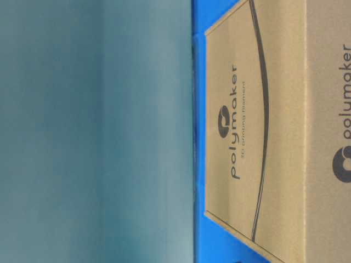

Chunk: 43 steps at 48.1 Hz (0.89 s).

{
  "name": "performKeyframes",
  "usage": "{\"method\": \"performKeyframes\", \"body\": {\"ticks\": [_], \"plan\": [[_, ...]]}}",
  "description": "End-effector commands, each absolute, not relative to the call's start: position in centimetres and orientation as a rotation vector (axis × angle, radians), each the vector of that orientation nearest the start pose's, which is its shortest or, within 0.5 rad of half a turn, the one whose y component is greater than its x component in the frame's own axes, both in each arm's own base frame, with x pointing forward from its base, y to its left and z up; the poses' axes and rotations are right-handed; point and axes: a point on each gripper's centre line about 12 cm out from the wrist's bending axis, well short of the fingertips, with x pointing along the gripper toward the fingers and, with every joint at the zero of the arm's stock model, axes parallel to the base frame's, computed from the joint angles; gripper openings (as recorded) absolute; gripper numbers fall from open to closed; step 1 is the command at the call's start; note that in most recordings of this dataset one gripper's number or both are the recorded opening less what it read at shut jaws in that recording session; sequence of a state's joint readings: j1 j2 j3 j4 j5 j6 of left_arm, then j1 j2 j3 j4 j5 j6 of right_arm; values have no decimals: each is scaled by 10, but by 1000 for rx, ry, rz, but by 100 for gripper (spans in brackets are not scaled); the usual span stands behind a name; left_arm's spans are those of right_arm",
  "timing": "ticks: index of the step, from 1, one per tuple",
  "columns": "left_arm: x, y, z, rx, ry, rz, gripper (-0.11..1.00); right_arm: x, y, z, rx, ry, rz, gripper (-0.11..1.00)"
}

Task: Lift up the cardboard box by clamping it between your arms.
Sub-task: 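Rotate both grippers and move them toward the box's left and right sides, then press both grippers inward against opposite sides of the polymaker box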

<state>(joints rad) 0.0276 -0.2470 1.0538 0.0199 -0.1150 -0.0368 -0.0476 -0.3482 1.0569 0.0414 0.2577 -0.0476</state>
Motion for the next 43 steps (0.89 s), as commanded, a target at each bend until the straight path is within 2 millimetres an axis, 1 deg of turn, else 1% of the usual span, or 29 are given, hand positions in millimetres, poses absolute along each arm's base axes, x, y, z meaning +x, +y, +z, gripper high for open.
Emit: {"method": "performKeyframes", "body": {"ticks": [1, 6, 19, 25, 34, 43], "plan": [[292, 8, 143, -21, 675, 29, 87, 255, -12, 137, 9, 934, -29, 100], [297, 9, 137, -18, 693, 29, 87, 260, -12, 129, 9, 937, -30, 100], [307, 9, 128, -18, 692, 28, 87, 274, -13, 112, 3, 937, -31, 100], [311, 9, 125, -17, 699, 27, 87, 283, -14, 111, 2, 917, -33, 100], [319, 10, 128, -10, 690, 26, 87, 297, -14, 113, -1, 885, -34, 100], [323, 11, 129, 4, 687, 24, 87, 310, -11, 114, -5, 873, -24, 100]]}}
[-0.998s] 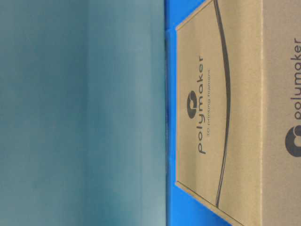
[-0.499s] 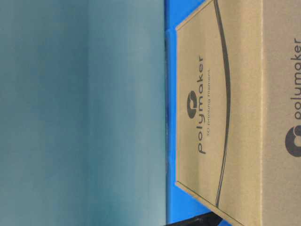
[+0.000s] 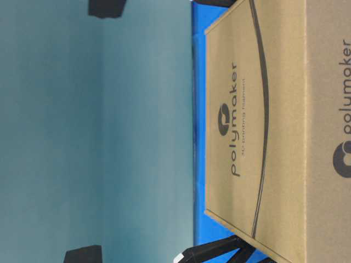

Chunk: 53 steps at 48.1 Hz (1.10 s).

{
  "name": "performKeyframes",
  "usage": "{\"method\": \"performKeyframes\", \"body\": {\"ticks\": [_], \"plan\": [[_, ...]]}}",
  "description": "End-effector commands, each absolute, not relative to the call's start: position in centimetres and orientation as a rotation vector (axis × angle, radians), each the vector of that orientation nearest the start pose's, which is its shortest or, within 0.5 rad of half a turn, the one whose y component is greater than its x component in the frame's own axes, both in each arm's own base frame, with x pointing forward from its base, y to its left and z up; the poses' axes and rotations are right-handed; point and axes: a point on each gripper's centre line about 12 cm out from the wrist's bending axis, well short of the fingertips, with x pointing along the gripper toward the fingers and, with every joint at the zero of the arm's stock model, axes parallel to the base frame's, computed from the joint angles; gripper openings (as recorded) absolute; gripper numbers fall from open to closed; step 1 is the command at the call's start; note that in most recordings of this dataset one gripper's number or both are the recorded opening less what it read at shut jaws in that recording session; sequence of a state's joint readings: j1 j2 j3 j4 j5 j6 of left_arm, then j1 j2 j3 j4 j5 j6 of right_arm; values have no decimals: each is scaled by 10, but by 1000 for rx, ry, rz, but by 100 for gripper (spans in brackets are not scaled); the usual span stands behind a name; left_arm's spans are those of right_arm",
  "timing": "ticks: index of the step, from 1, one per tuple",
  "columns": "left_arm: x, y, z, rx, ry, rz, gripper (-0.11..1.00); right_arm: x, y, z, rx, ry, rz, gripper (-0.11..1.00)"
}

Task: Lift up the cardboard box by clamping it between your arms.
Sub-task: 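Press both grippers inward against opposite sides of the polymaker box, then raise both arms together, lifting the clamped box off the table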

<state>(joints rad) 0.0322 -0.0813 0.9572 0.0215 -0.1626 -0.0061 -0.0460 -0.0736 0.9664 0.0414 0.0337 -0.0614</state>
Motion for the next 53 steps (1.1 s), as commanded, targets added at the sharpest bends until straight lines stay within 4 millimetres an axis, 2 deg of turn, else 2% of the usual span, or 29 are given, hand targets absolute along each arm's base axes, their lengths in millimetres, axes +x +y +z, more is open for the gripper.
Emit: {"method": "performKeyframes", "body": {"ticks": [1, 19, 30, 42, 53], "plan": [[323, 11, 129, 4, 687, 24, 87, 311, -11, 114, -7, 873, -22, 100], [323, 11, 130, 2, 687, 26, 87, 315, -10, 115, -2, 864, -22, 100], [330, 13, 138, 4, 672, 29, 87, 317, -10, 122, 5, 847, -26, 100], [336, 14, 150, 22, 677, 27, 87, 322, -10, 141, 6, 827, -24, 100], [338, 17, 176, 27, 627, 34, 87, 319, -9, 157, 12, 840, -21, 100]]}}
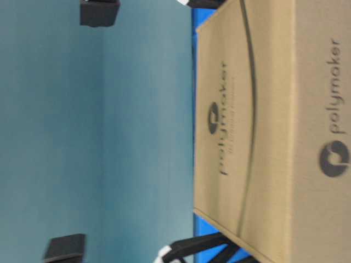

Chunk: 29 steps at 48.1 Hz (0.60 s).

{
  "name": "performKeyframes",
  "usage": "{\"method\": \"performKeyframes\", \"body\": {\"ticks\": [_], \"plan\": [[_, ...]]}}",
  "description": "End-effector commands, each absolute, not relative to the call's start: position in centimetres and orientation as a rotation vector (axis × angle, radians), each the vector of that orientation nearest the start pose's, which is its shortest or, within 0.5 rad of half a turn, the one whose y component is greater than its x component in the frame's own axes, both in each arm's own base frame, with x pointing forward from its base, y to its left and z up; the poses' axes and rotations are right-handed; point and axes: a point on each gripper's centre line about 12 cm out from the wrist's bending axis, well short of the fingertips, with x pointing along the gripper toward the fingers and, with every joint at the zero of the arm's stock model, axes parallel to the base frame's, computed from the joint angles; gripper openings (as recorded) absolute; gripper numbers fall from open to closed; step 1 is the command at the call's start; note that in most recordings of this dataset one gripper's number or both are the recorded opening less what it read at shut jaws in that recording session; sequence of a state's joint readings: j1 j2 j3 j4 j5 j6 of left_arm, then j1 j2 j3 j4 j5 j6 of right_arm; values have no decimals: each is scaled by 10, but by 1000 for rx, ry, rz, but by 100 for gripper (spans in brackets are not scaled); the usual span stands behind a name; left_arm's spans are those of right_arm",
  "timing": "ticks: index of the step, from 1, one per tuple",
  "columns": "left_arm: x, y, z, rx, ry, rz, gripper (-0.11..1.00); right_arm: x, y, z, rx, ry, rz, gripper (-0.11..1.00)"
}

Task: Lift up the cardboard box by clamping it between your arms.
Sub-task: 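Raise both arms together, lifting the clamped box off the table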

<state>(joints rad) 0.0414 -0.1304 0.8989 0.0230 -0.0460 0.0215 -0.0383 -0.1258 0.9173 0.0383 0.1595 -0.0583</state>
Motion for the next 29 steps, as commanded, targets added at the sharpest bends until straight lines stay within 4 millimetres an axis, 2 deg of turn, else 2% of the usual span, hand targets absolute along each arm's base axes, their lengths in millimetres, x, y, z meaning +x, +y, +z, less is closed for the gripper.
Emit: {"method": "performKeyframes", "body": {"ticks": [1, 11, 29], "plan": [[338, 18, 179, 28, 624, 35, 87, 318, -9, 160, 12, 840, -21, 100], [336, 20, 209, 32, 607, 42, 87, 316, -8, 188, 21, 846, -17, 100], [332, 20, 234, 31, 609, 45, 87, 316, -5, 236, 37, 867, -4, 100]]}}
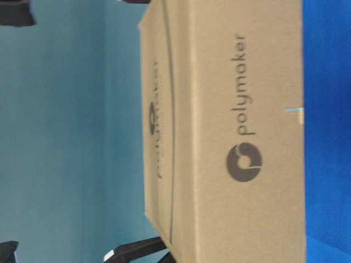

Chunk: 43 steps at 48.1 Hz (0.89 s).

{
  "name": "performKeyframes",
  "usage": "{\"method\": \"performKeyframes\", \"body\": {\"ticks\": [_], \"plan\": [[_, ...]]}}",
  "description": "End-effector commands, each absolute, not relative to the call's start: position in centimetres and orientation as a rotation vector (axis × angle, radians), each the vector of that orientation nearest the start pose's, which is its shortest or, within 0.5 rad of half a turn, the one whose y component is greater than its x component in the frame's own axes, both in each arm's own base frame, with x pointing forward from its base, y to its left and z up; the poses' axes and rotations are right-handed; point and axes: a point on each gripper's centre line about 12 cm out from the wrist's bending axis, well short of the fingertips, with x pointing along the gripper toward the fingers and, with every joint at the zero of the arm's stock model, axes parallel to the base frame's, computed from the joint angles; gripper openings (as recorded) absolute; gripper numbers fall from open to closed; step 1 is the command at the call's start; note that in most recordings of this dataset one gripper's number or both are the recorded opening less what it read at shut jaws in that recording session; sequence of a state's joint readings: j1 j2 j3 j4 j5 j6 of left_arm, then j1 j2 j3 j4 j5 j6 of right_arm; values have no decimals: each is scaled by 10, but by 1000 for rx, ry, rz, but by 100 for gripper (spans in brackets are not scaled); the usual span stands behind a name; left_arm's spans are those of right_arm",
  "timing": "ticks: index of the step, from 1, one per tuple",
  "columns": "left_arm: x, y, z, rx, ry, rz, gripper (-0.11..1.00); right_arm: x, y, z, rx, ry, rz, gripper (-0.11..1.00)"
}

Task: Lift up the cardboard box by clamping it between your arms.
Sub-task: 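Raise both arms together, lifting the clamped box off the table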

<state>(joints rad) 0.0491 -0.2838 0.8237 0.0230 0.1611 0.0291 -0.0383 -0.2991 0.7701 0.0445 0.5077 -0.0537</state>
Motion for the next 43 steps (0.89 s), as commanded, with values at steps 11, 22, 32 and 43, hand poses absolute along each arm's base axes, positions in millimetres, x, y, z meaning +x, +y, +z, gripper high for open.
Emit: {"method": "performKeyframes", "body": {"ticks": [11, 22, 32, 43], "plan": [[334, 21, 257, 30, 615, 49, 87, 317, -2, 257, 55, 898, 0, 100], [336, 21, 289, 33, 593, 50, 87, 316, 2, 278, 50, 897, 13, 100], [332, 20, 309, 33, 587, 51, 87, 312, 3, 303, 48, 874, 19, 100], [327, 20, 333, 31, 584, 54, 87, 308, 6, 322, 43, 888, 31, 100]]}}
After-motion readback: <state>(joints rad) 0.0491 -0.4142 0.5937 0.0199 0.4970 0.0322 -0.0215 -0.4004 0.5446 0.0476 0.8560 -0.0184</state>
